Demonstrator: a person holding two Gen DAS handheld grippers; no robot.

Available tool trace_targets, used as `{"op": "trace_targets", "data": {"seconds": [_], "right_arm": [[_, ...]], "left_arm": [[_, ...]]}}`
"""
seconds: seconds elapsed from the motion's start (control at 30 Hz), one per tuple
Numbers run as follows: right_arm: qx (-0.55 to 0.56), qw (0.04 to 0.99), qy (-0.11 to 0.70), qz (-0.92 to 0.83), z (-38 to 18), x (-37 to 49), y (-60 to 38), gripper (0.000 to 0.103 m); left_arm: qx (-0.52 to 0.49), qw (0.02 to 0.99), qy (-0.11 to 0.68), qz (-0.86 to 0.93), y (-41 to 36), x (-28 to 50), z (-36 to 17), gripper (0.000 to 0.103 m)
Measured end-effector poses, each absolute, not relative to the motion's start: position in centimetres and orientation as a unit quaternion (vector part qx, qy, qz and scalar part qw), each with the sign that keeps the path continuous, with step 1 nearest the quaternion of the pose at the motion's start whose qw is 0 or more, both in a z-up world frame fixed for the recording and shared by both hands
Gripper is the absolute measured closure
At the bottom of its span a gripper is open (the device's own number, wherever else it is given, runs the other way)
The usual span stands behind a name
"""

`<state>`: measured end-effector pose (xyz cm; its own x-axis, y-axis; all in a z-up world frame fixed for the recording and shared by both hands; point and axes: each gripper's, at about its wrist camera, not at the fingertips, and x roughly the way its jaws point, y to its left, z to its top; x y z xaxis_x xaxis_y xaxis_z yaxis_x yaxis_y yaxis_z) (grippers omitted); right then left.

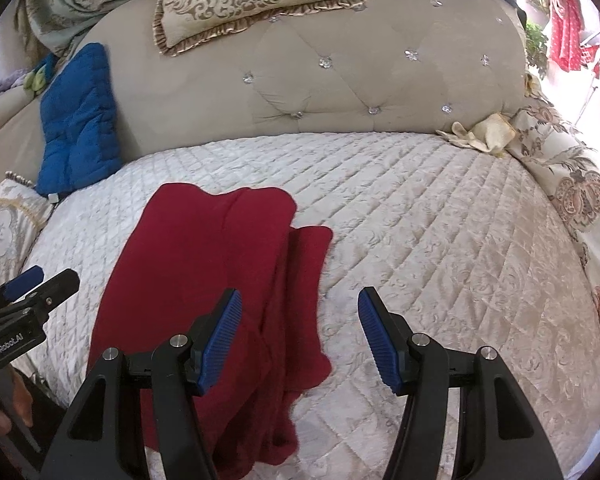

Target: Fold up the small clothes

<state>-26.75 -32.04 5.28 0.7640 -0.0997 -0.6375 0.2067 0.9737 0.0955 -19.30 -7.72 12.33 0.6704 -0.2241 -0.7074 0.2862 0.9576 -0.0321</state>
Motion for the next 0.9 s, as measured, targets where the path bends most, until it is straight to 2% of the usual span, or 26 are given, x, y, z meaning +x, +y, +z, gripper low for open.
{"op": "trace_targets", "data": {"seconds": [0.9], "right_arm": [[0.083,0.929,0.348,-0.096,4.6,-25.1,-33.6,0.063]], "left_arm": [[0.043,0.909,0.393,-0.128,-7.6,-17.2,11.2,0.012]]}}
